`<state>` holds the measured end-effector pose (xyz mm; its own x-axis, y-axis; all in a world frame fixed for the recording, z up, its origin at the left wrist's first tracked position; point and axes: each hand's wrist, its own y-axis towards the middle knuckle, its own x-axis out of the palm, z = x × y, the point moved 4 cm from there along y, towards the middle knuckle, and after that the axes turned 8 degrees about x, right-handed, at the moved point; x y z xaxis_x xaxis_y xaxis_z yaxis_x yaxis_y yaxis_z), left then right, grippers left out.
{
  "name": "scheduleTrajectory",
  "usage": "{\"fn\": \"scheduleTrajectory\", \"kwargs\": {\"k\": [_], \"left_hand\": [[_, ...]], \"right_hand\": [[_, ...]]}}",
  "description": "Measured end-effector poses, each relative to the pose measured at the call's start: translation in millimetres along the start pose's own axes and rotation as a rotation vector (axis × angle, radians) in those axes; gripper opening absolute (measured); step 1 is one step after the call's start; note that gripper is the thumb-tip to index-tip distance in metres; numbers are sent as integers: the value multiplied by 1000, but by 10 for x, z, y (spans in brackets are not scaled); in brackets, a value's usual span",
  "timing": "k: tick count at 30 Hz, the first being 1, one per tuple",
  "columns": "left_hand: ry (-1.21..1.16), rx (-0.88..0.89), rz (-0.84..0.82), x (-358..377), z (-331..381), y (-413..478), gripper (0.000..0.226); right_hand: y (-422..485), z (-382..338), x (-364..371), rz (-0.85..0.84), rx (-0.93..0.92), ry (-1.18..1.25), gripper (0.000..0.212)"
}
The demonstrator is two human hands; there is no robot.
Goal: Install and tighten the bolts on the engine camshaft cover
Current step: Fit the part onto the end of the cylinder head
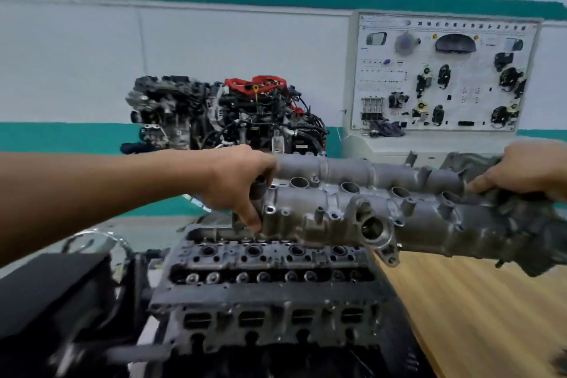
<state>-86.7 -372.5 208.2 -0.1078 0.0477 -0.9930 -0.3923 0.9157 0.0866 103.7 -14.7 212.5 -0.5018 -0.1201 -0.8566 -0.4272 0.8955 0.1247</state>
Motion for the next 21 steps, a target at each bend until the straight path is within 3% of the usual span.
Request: {"fn": "scheduleTrajectory", "kwargs": {"k": [6,12,18,21], "left_hand": [[-40,-135,-32,339,-521,-981,64],[-59,-158,-53,912,-855,-1112,71],[-189,-114,70,1060,-1109,-961,76],[-415,-127,167,1227,-1237,-1147,61]], "right_hand": [[-453,-667,744,-72,-125,-19,38],[-411,-801,1399,-162,-178,-90,36],[-167,-803,1532,-207,-169,-161,40],[-39,-724,1511,-200,-163,-137,52]]}}
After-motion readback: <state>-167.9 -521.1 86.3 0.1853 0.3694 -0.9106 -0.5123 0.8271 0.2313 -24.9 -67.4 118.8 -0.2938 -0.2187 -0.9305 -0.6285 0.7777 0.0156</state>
